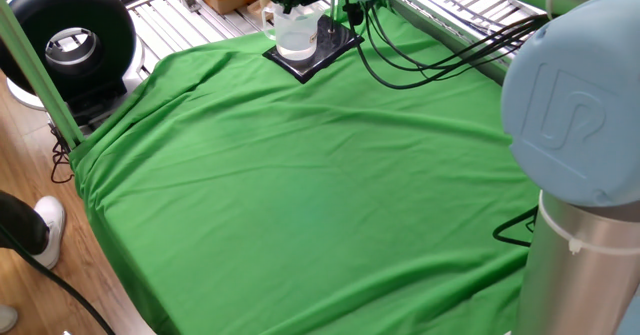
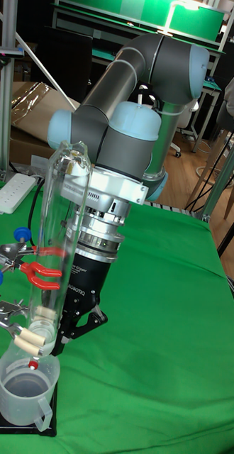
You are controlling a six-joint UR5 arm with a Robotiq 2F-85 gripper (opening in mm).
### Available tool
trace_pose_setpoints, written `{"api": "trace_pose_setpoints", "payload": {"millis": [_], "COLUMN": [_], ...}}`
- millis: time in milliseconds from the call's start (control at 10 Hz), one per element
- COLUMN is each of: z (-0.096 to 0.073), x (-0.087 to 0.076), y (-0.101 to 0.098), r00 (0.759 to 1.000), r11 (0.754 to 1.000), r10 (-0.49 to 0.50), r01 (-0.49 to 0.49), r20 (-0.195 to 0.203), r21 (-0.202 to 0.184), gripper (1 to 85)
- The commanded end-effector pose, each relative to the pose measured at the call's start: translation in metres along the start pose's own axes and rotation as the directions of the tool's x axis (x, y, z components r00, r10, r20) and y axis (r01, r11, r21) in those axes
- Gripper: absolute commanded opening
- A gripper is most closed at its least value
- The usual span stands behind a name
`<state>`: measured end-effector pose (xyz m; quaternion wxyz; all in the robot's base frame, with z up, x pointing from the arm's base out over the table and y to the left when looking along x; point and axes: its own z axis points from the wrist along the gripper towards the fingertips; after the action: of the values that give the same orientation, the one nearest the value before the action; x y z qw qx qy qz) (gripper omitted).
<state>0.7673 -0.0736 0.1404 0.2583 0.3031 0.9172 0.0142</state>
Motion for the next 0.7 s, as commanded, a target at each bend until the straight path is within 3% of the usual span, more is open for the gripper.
{"api": "trace_pose_setpoints", "payload": {"millis": [0,600], "z": [-0.0006,0.0008], "x": [0.0004,0.0002], "y": [-0.0022,-0.0056], "r00": [1.0,1.0], "r11": [1.0,1.0], "r10": [0.012,0.001], "r01": [-0.012,-0.001], "r20": [-0.008,-0.011], "r21": [0.0,-0.002], "gripper": [1.3,1.3]}}
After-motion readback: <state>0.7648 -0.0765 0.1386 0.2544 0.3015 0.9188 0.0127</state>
